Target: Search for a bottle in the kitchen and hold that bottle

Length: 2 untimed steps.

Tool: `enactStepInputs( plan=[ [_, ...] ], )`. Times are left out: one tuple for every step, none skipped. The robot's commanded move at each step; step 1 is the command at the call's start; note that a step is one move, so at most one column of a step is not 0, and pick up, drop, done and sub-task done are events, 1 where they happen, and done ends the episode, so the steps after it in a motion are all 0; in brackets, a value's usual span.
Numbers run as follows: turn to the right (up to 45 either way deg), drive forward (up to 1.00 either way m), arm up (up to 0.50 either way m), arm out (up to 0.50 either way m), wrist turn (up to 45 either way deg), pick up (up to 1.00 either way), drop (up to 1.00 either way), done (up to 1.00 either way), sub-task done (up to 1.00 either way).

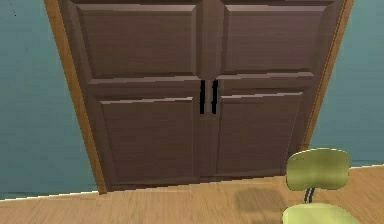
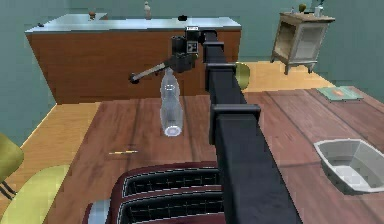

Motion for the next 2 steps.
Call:
enactStepInputs(
  plan=[
    [0.0, 0.00, 0.00, 0.00, 21.0, 0.00, 0.00, 0.00, 0.00],
    [0.0, 0.00, -0.30, 0.00, 0.0, 0.00, 0.00, 0.00, 0.00]
  ],
)
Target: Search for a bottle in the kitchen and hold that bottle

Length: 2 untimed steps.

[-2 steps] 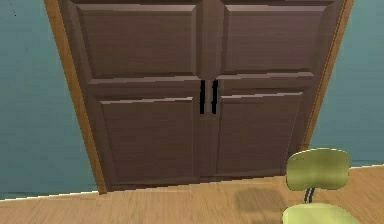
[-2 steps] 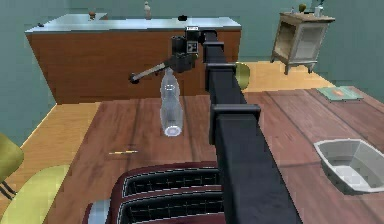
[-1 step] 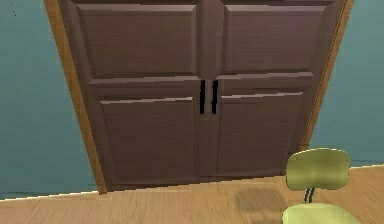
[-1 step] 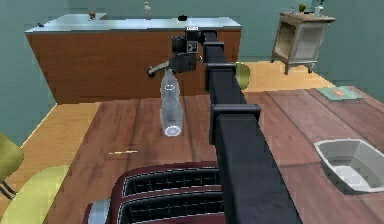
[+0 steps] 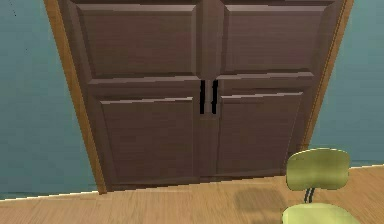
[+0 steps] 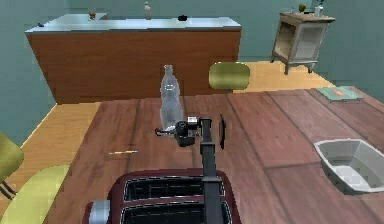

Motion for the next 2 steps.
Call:
enactStepInputs(
  plan=[
    [0.0, 0.00, 0.00, 0.00, 0.0, 1.00, 0.00, 0.00, 0.00],
    [0.0, 0.00, 0.10, 0.00, 0.0, 0.00, 0.00, 0.00, 0.00]
  ],
)
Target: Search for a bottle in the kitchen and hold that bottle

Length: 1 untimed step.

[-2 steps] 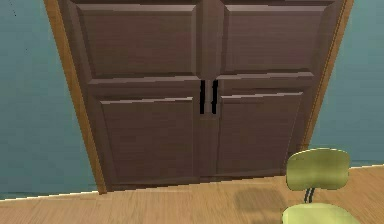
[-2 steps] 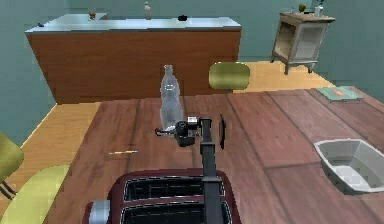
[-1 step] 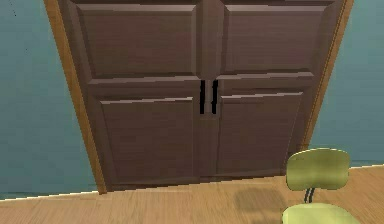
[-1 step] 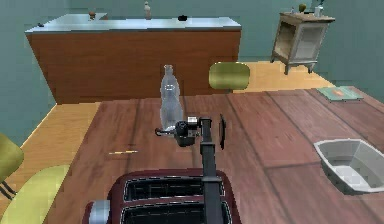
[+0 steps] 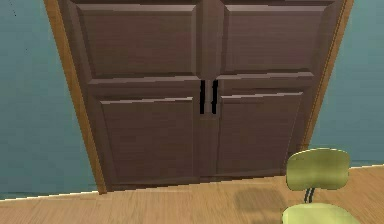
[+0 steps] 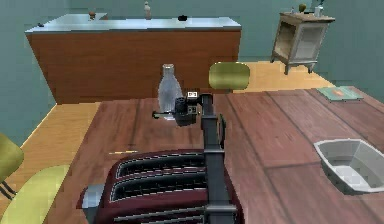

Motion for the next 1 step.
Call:
enactStepInputs(
  plan=[
    [0.0, 0.00, 0.00, 0.00, 0.0, 0.00, 0.00, 1.00, 0.00]
  ],
)
